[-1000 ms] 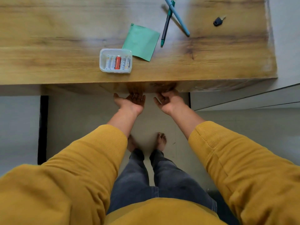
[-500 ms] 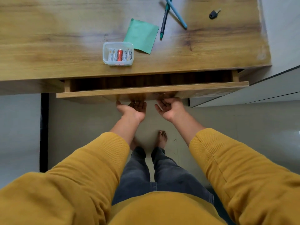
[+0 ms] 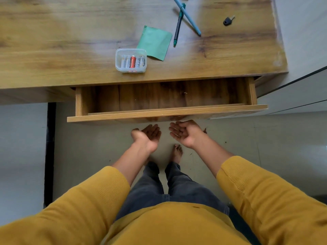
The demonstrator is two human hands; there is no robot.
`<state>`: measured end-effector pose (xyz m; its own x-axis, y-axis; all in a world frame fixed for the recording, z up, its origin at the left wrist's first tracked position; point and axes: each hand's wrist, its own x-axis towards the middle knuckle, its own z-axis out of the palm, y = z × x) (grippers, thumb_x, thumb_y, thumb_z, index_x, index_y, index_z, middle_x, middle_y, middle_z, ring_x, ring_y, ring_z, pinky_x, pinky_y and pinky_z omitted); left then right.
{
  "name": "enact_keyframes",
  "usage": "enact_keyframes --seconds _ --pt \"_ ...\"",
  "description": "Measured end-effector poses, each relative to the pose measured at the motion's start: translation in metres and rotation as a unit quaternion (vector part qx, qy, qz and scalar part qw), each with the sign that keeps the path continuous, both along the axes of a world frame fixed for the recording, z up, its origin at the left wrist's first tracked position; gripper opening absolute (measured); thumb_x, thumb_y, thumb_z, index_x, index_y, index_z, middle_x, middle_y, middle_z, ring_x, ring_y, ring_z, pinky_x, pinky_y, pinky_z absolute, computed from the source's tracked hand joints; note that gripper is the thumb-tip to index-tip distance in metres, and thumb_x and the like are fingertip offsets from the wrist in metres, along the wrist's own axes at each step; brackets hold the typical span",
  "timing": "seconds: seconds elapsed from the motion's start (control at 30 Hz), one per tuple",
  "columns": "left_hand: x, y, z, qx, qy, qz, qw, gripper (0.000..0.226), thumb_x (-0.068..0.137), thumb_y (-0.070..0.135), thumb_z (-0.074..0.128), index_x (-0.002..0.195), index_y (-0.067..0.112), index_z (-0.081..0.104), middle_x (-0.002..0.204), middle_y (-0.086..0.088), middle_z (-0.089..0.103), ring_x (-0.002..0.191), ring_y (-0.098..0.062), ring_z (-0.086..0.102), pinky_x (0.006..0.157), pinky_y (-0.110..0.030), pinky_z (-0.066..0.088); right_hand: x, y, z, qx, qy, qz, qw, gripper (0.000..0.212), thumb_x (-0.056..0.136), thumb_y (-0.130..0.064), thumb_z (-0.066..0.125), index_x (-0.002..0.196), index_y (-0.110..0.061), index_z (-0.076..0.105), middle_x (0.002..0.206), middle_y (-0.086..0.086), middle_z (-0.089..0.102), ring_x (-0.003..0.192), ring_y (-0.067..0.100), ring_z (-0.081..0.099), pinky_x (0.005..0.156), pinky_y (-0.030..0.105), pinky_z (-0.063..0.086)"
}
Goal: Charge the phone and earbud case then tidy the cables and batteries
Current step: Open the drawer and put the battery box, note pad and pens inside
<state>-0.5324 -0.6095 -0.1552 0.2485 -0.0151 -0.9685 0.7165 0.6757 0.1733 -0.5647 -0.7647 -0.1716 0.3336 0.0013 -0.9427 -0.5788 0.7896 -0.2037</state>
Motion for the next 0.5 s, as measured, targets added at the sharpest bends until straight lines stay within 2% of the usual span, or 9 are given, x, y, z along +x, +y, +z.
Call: enact_keyframes --seconds 0.07,0.1,0.13,0.2,0.27,0.37,0.4,0.43,0.5 --pt "-0.01 0.008 0.011 -0.023 0.001 -0.094 0.995 0.06 0.11 0.031 0.023 0.137 -0.01 0.058 0.137 -0.031 0.064 0.133 -0.042 0.058 0.117 -0.048 0.043 -0.005 0.002 0.016 -0.038 -0.019 0.143 0.989 0.032 0.11 -0.008 0.038 0.136 -0.002 0.056 0.139 0.02 0.066 0.131 0.037 0.061 0.104 0.045 0.049" --pt "-0.014 0.013 0.02 -0.033 -0.013 -0.168 0.985 0.056 0.108 0.027 0.026 0.136 -0.01 0.058 0.137 -0.031 0.064 0.133 -0.042 0.058 0.115 -0.046 0.045 -0.007 0.003 0.026 -0.075 -0.036 0.234 0.969 0.032 0.111 -0.011 0.04 0.138 -0.004 0.056 0.136 0.017 0.068 0.128 0.035 0.063 0.103 0.044 0.05" --pt "-0.017 0.017 0.034 -0.024 -0.036 -0.259 0.965 0.051 0.108 0.023 0.029 0.135 -0.009 0.059 0.135 -0.029 0.066 0.13 -0.041 0.061 0.111 -0.044 0.049 -0.009 0.002 0.036 -0.122 -0.056 0.321 0.938 0.031 0.111 -0.015 0.044 0.138 -0.007 0.058 0.133 0.013 0.07 0.123 0.031 0.066 0.103 0.043 0.052" --pt "-0.017 0.022 0.062 0.055 -0.12 -0.428 0.894 0.041 0.11 0.017 0.036 0.126 -0.005 0.066 0.121 -0.023 0.074 0.115 -0.035 0.071 0.091 -0.033 0.06 -0.007 -0.001 0.059 -0.207 -0.105 0.446 0.864 0.029 0.109 -0.02 0.054 0.135 -0.01 0.062 0.123 0.005 0.073 0.113 0.023 0.069 0.102 0.041 0.054" --pt "-0.011 0.027 0.086 0.198 -0.263 -0.526 0.784 0.031 0.11 0.016 0.047 0.114 0.003 0.074 0.103 -0.011 0.079 0.097 -0.028 0.075 0.072 -0.026 0.061 -0.001 -0.007 0.084 -0.25 -0.156 0.502 0.813 0.025 0.108 -0.026 0.058 0.128 -0.014 0.068 0.116 0.001 0.075 0.108 0.018 0.071 0.102 0.041 0.056" --pt "0.009 0.034 0.109 0.401 -0.473 -0.596 0.51 0.021 0.105 0.028 0.059 0.105 0.02 0.079 0.089 0.008 0.074 0.081 -0.009 0.069 0.069 -0.03 0.057 0.012 -0.015 0.121 -0.296 -0.223 0.516 0.772 0.023 0.108 -0.03 0.057 0.118 -0.018 0.074 0.108 0.0 0.077 0.104 0.016 0.072 0.1 0.04 0.056" --pt "0.017 0.034 0.112 0.428 -0.503 -0.599 0.454 0.019 0.104 0.028 0.06 0.105 0.021 0.078 0.09 0.009 0.073 0.081 -0.007 0.067 0.07 -0.032 0.056 0.016 -0.016 0.13 -0.319 -0.246 0.513 0.758 0.023 0.108 -0.03 0.057 0.117 -0.019 0.075 0.106 0.0 0.078 0.103 0.017 0.072 0.1 0.042 0.057" --pt "0.026 0.031 0.113 0.439 -0.52 -0.599 0.423 0.018 0.103 0.027 0.06 0.107 0.021 0.077 0.095 0.009 0.072 0.084 -0.007 0.066 0.074 -0.033 0.056 0.021 -0.017 0.136 -0.346 -0.268 0.51 0.741 0.023 0.108 -0.03 0.057 0.116 -0.021 0.076 0.104 -0.002 0.077 0.103 0.016 0.072 0.098 0.044 0.058" --pt "0.04 0.026 0.114 0.448 -0.532 -0.603 0.391 0.019 0.103 0.027 0.059 0.112 0.021 0.075 0.106 0.007 0.072 0.095 -0.008 0.065 0.083 -0.034 0.057 0.031 -0.016 0.144 -0.4 -0.299 0.509 0.702 0.023 0.107 -0.029 0.057 0.12 -0.024 0.075 0.104 -0.006 0.076 0.102 0.011 0.071 0.094 0.043 0.059"
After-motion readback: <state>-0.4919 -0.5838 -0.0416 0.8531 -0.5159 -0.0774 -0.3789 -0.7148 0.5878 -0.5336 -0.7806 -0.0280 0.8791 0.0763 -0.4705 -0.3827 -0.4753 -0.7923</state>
